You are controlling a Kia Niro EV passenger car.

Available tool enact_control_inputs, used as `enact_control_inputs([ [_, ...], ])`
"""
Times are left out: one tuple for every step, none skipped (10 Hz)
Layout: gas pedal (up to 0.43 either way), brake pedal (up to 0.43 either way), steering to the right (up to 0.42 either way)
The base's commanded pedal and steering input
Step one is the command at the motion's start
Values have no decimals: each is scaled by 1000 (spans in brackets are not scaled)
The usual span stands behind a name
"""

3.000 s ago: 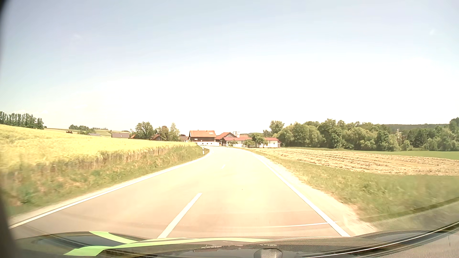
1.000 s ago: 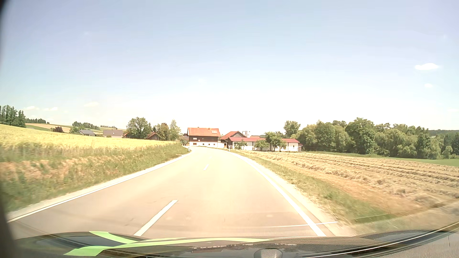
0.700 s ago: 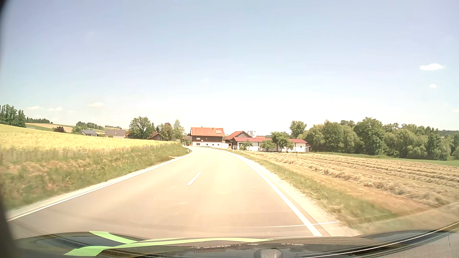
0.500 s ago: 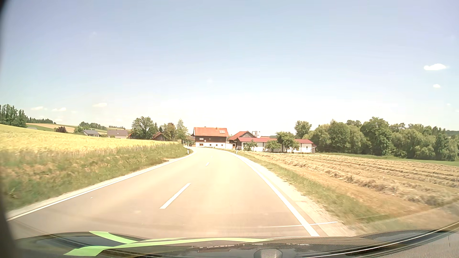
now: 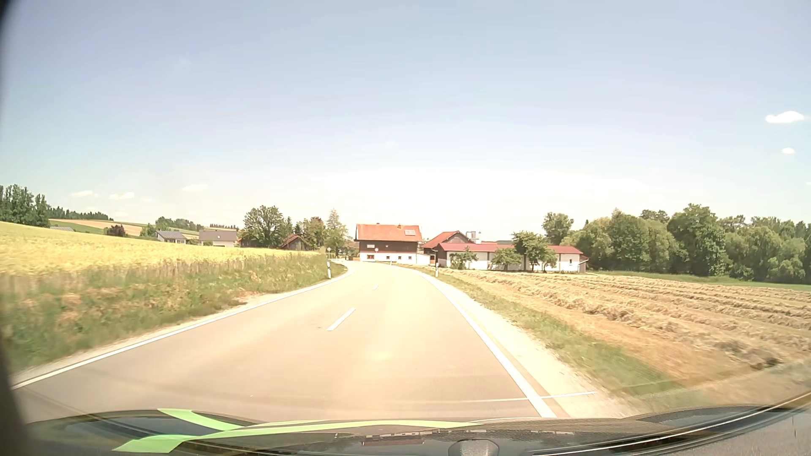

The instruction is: Follow the waypoints while adhering to traffic rules and regulations

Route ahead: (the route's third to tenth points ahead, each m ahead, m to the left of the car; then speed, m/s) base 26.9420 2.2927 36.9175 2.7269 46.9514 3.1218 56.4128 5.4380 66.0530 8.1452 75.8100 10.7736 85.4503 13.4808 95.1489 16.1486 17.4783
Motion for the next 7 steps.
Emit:
enact_control_inputs([
  [67, 0, -24],
  [79, 0, -23],
  [87, 0, -23],
  [87, 0, -23],
  [98, 0, -21],
  [118, 0, -19],
  [138, 0, -18],
])
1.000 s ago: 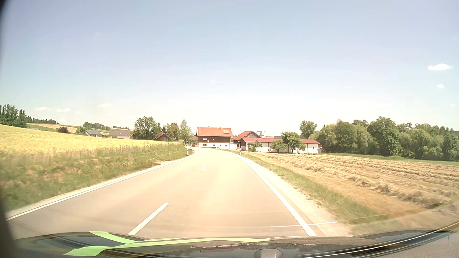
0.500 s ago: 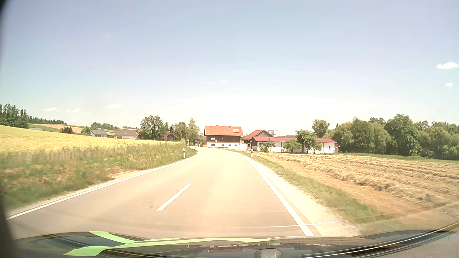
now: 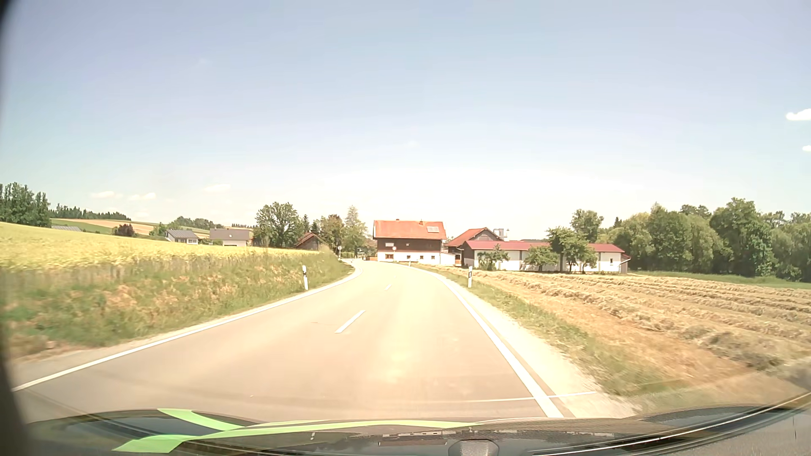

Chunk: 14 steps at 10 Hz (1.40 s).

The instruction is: Follow the waypoints while adhering to traffic rules and regulations

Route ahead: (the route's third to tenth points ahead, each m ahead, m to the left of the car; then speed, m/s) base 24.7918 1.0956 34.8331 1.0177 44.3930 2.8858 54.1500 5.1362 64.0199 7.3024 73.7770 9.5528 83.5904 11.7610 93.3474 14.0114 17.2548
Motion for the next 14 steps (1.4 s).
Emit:
enact_control_inputs([
  [150, 0, -18],
  [157, 0, -18],
  [189, 0, -17],
  [197, 0, -15],
  [209, 0, -13],
  [209, 0, -12],
  [209, 0, -12],
  [209, 0, -12],
  [177, 0, -12],
  [138, 0, -12],
  [138, 0, -12],
  [138, 0, -12],
  [150, 0, -12],
  [157, 0, -12],
])
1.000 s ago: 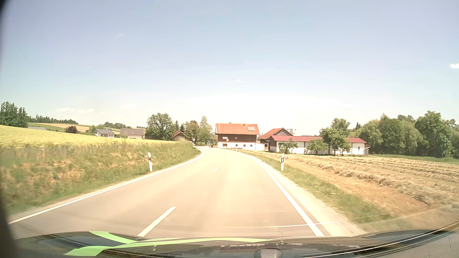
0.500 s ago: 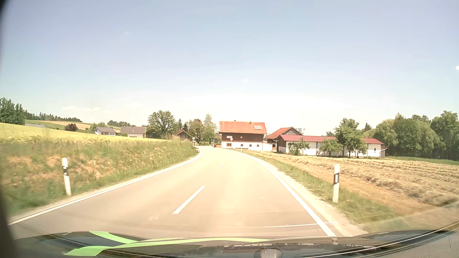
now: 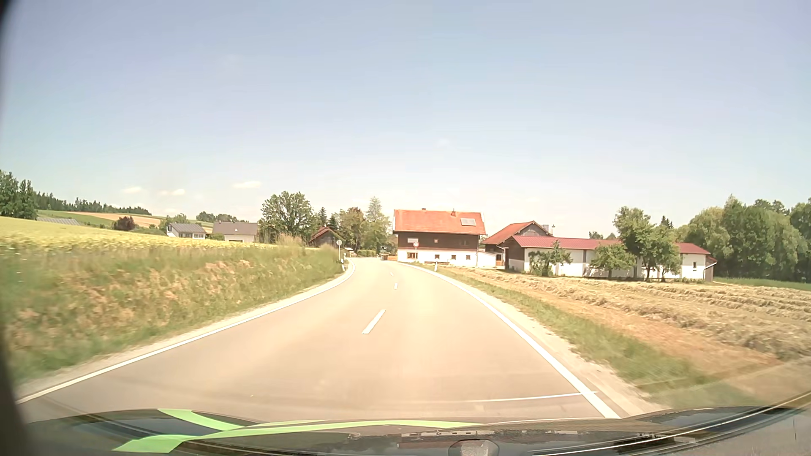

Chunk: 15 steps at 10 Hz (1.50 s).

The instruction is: Follow the waypoints while adhering to traffic rules and regulations

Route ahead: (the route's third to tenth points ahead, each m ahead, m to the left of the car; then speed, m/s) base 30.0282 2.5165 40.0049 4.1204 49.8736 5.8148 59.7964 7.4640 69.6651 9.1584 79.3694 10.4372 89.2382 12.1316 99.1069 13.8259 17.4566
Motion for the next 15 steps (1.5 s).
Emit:
enact_control_inputs([
  [169, 0, -11],
  [169, 0, -11],
  [150, 0, -11],
  [118, 0, -11],
  [20, 0, -11],
  [0, 0, -11],
  [0, 0, -11],
  [0, 0, -11],
  [0, 0, -11],
  [0, 0, -11],
  [0, 0, -14],
  [0, 12, -15],
  [0, 67, -15],
  [0, 85, -16],
  [0, 91, -15],
])
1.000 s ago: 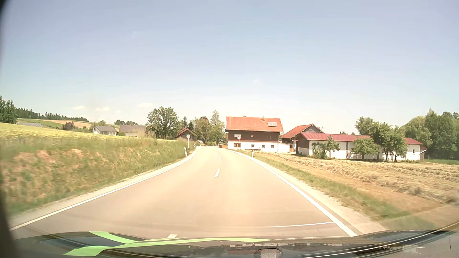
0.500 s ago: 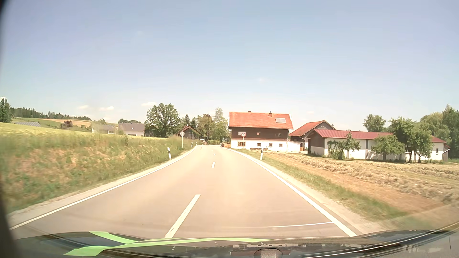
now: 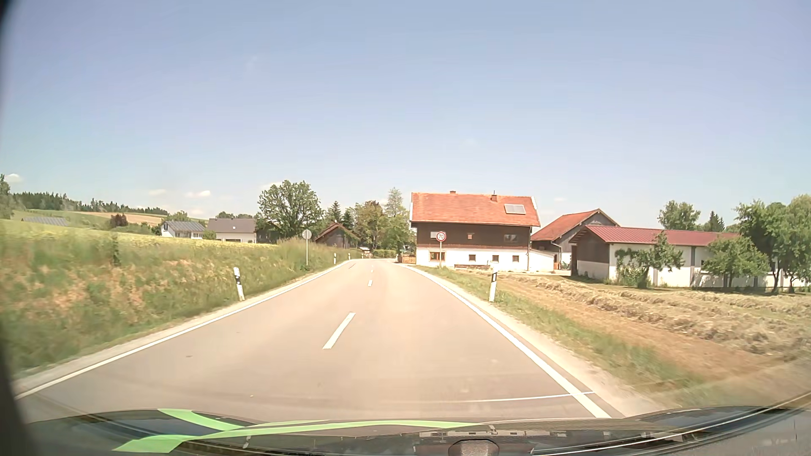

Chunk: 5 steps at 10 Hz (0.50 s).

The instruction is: Follow the waypoints while adhering to traffic rules and regulations

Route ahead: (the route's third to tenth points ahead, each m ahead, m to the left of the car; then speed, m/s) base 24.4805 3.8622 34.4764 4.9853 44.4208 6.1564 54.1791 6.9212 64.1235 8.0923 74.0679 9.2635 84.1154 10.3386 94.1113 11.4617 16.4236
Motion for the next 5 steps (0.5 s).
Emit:
enact_control_inputs([
  [0, 98, -18],
  [0, 98, -19],
  [0, 98, -19],
  [0, 98, -21],
  [0, 98, -26],
])
